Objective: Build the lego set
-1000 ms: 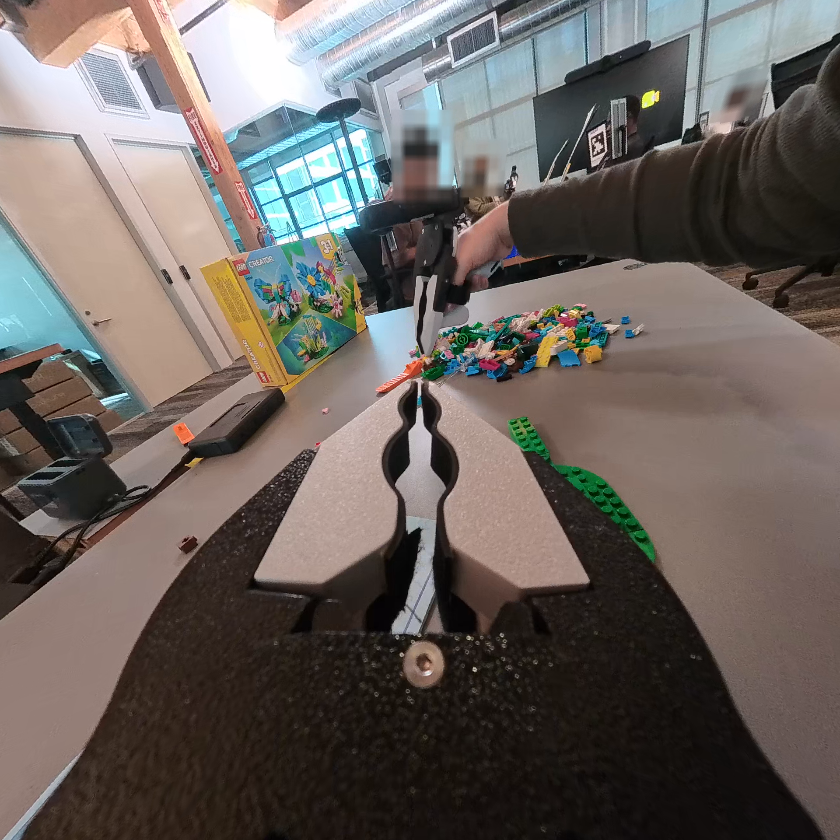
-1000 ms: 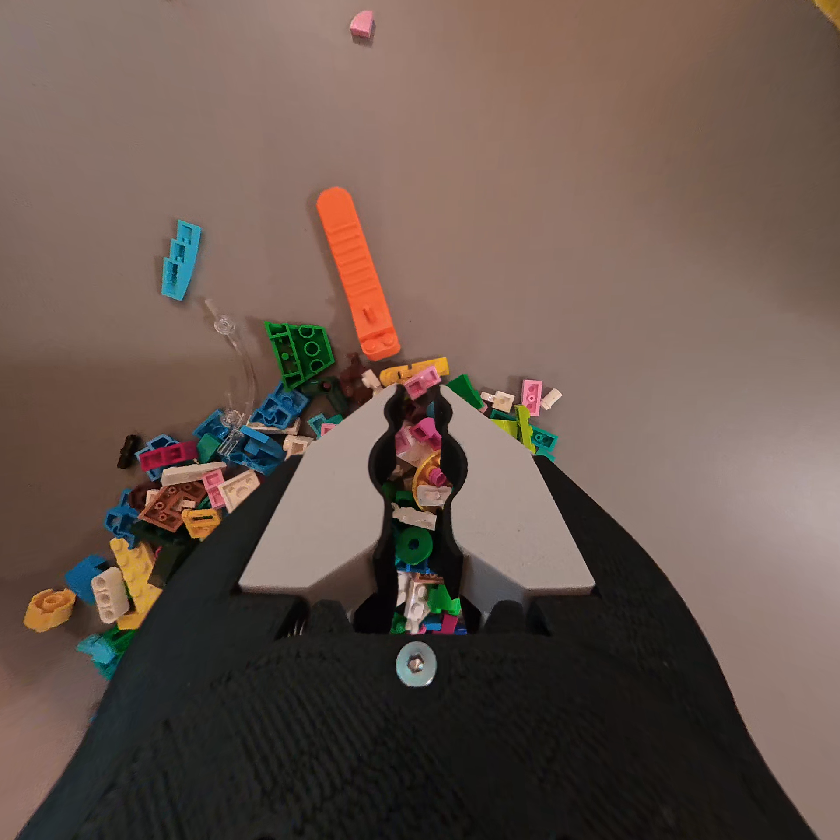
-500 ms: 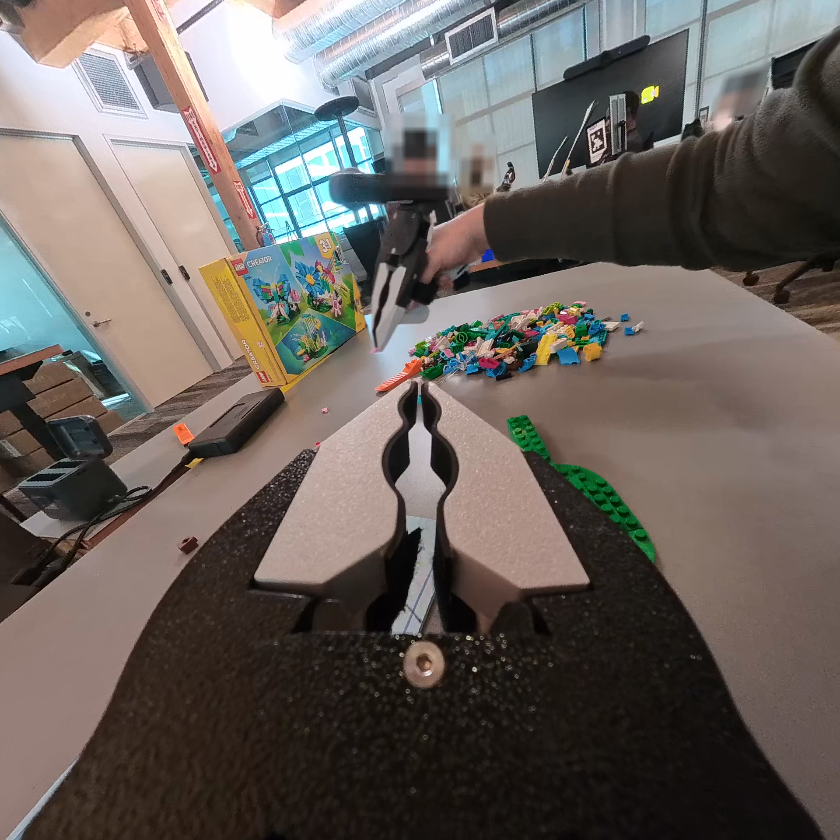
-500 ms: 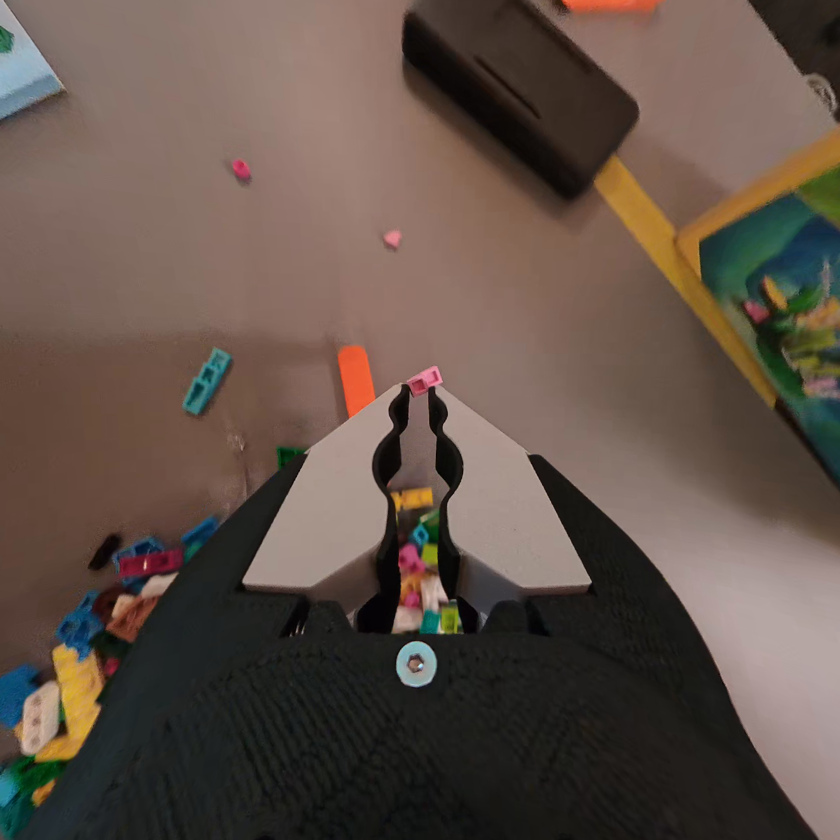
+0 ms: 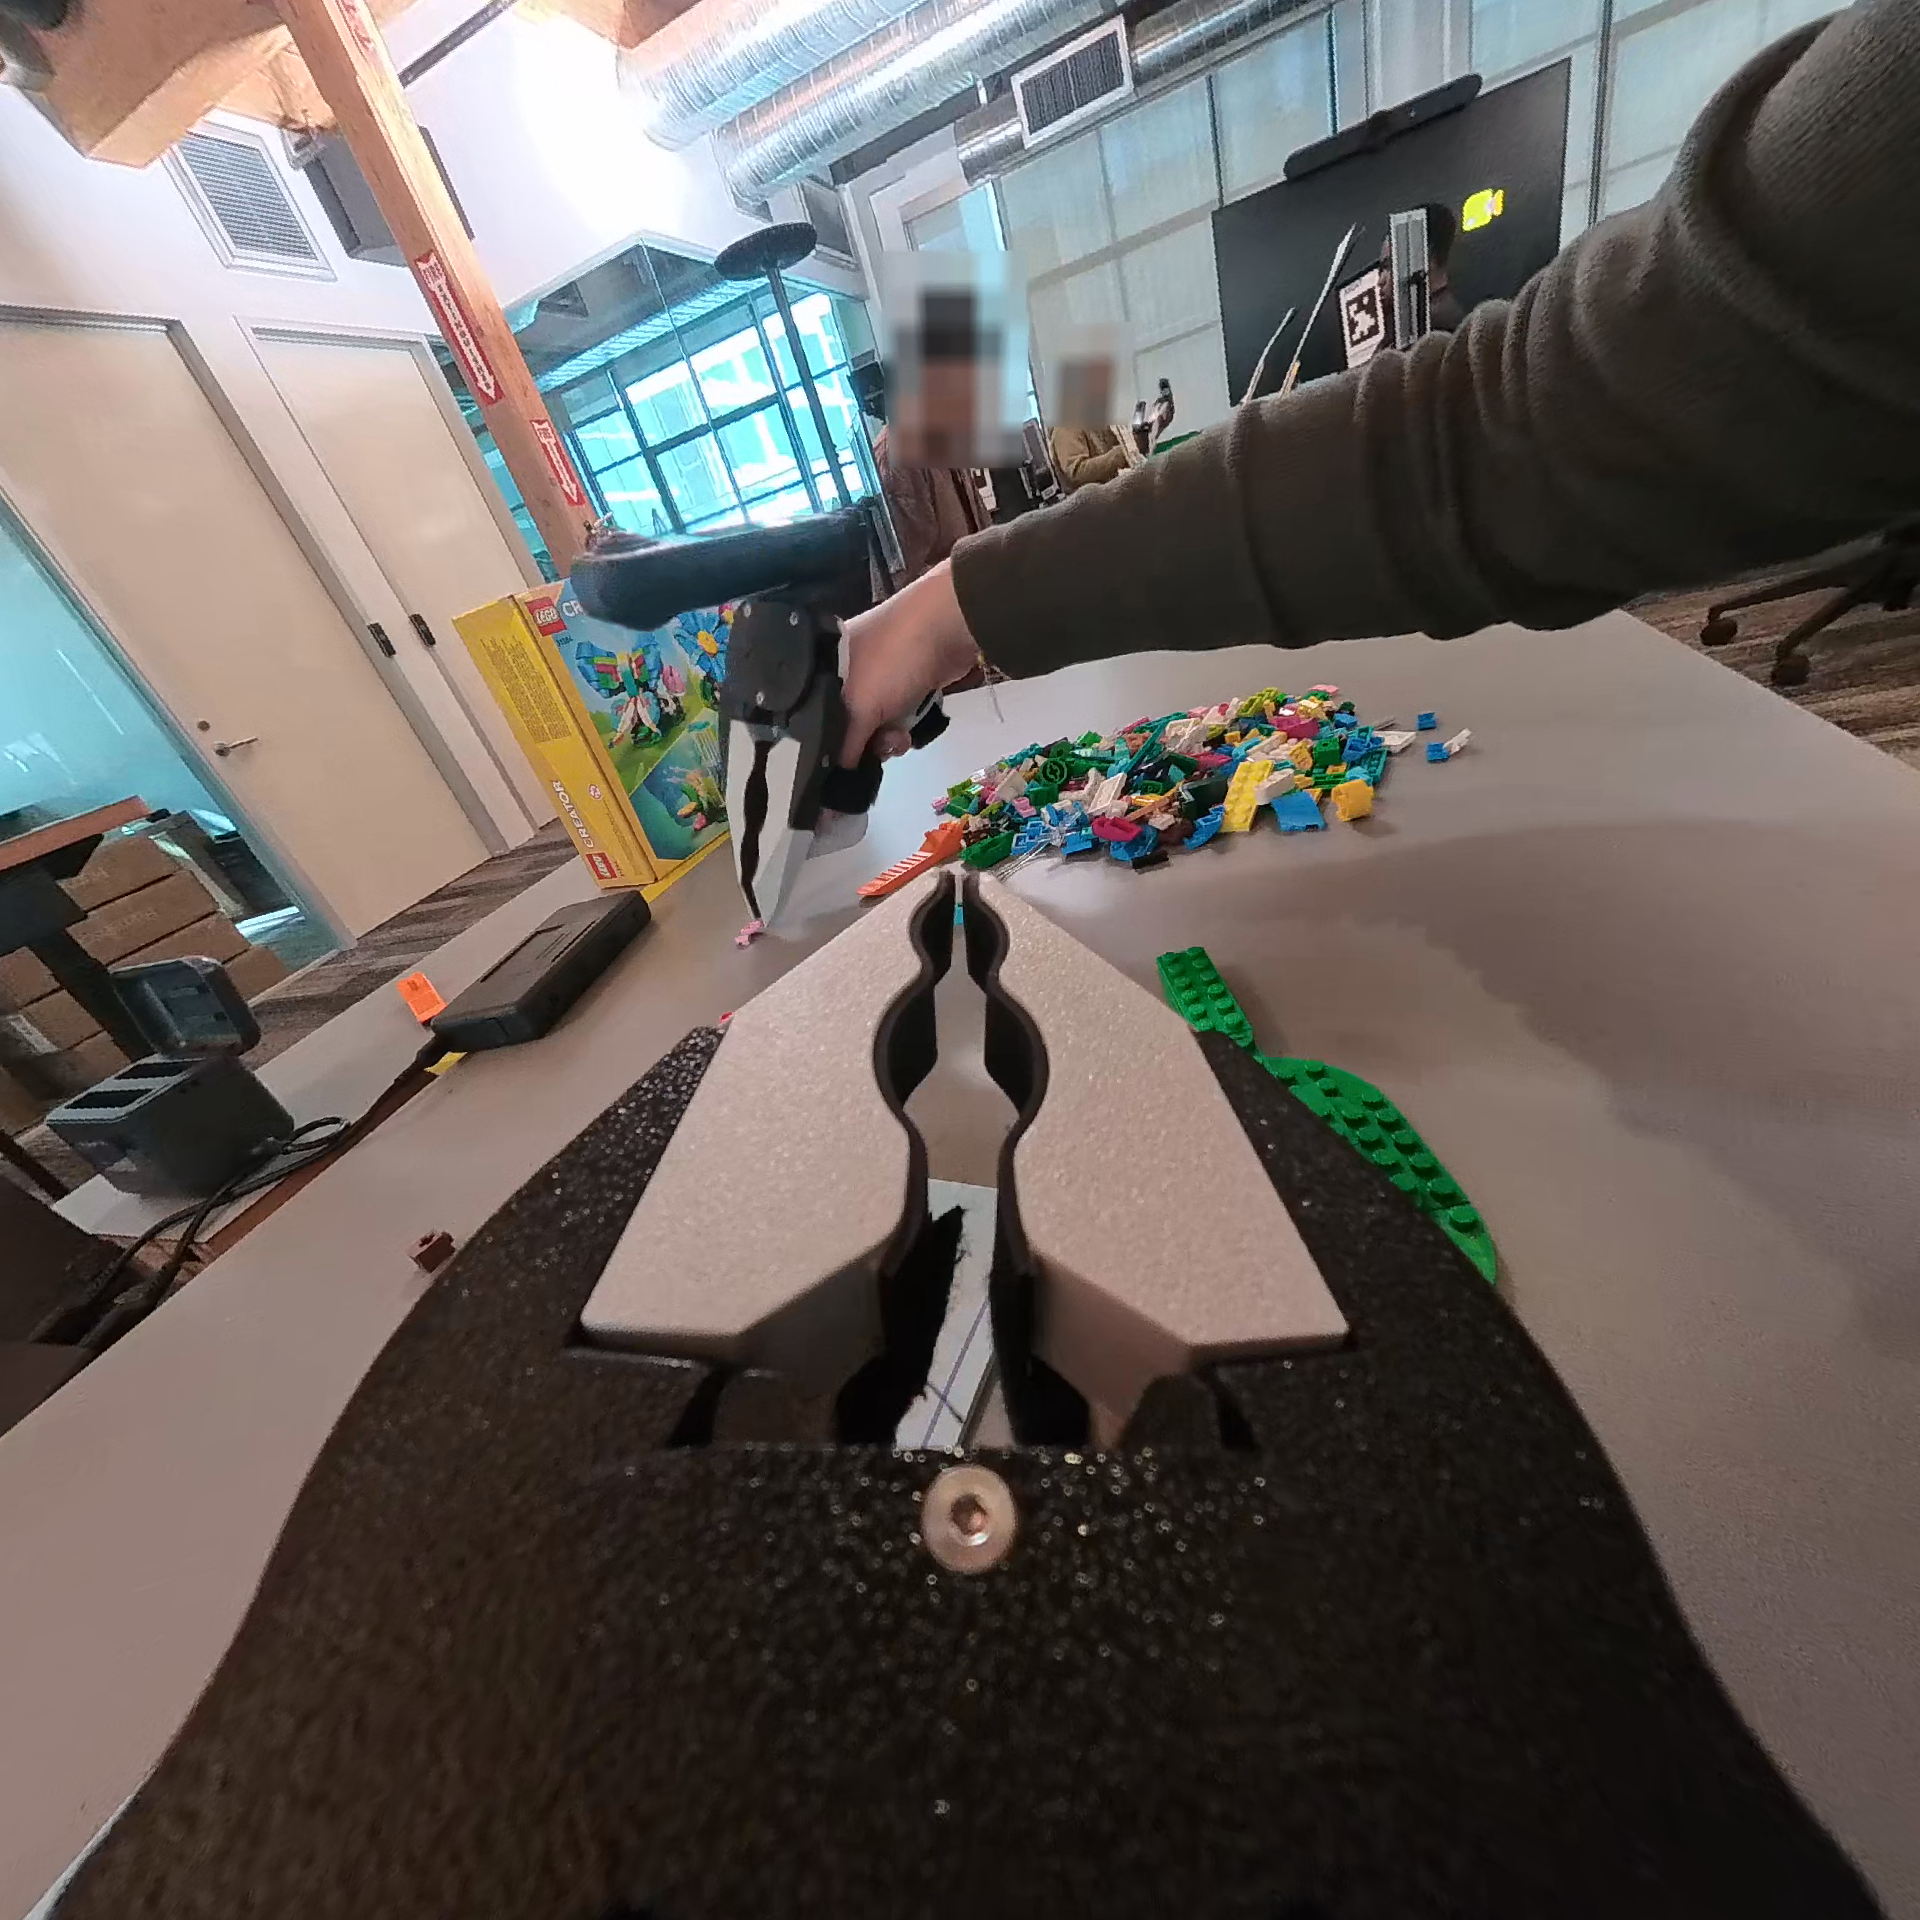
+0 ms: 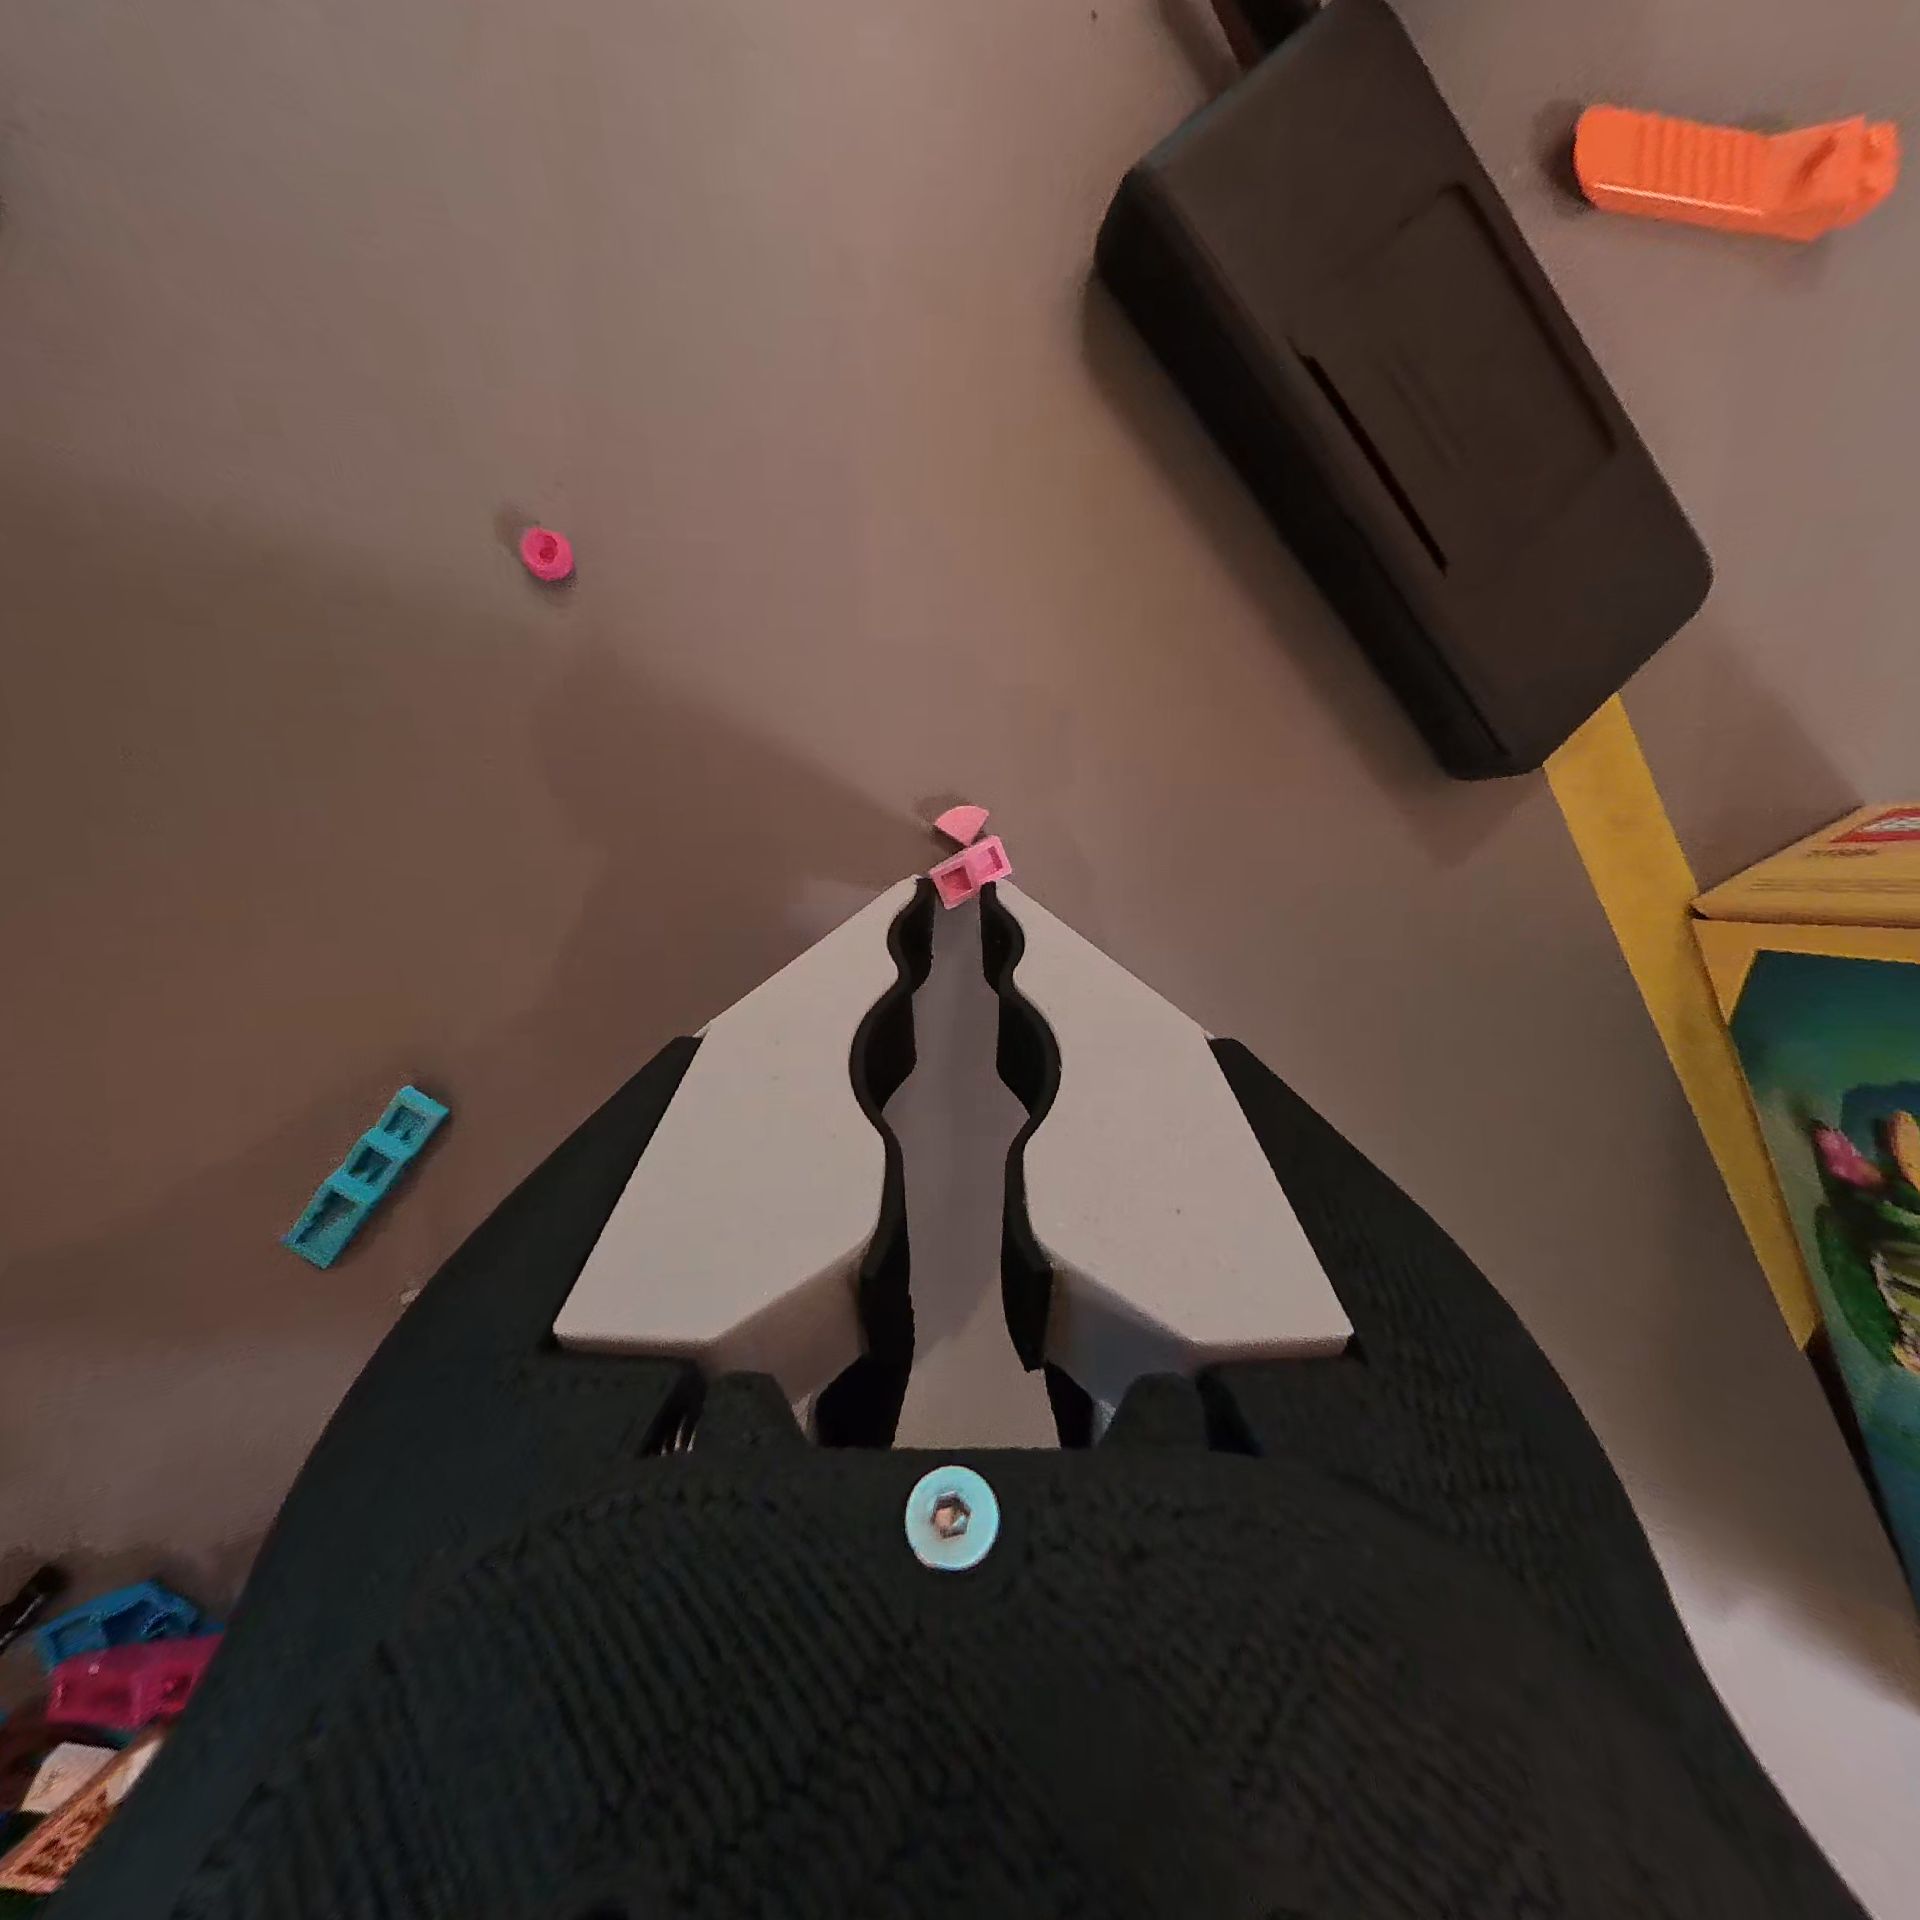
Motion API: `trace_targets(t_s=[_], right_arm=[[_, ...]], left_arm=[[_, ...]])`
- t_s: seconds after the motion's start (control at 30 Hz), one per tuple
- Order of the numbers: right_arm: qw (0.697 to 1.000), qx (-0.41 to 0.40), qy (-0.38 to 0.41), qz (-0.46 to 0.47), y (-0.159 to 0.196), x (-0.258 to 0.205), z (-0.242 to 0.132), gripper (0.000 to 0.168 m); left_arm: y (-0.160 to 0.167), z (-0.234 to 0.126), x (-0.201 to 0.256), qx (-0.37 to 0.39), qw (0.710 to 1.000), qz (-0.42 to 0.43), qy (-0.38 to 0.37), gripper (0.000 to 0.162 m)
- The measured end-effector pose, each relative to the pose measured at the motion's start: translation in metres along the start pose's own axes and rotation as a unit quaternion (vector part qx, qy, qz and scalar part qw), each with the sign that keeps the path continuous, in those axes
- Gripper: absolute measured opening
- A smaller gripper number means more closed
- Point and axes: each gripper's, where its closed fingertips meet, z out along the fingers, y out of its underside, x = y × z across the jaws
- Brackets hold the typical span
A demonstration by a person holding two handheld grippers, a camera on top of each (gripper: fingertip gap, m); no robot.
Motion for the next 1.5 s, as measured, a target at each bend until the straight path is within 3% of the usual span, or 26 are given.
trace_targets(t_s=[0.13, 0.23, 0.5, 0.7, 1.03, 1.23, 1.5], right_arm=[[1.0, 0.01, 0.015, 0.006, 0.0, 0.002, -0.011, 0.026], [0.999, 0.031, 0.025, 0.029, 0.006, 0.006, -0.039, 0.025], [0.99, -0.065, -0.008, 0.122, 0.098, -0.006, -0.095, 0.019], [0.992, -0.091, 0.008, 0.085, 0.127, -0.014, -0.097, 0.014], [0.995, -0.095, 0.001, 0.038, 0.134, -0.016, -0.087, 0.012], [0.995, -0.096, 0.014, 0.021, 0.13, -0.013, -0.087, 0.002], [0.998, -0.06, 0.014, 0.004, 0.095, -0.009, -0.088, 0.002]], left_arm=[[0.0, 0.0, 0.001, 0.0, 1.0, 0.003, 0.0, 0.0], [0.0, 0.0, 0.0, 0.0, 1.0, 0.001, 0.0, 0.0], [0.0, 0.001, 0.001, -0.002, 1.0, 0.002, 0.0, 0.0], [0.0, 0.001, 0.0, -0.001, 1.0, 0.0, 0.0, 0.0], [0.0, 0.001, 0.001, -0.001, 1.0, 0.002, 0.001, 0.0], [0.0, 0.001, 0.001, -0.002, 1.0, 0.003, 0.001, 0.0], [0.0, 0.001, 0.002, -0.001, 1.0, 0.004, 0.003, 0.0]])
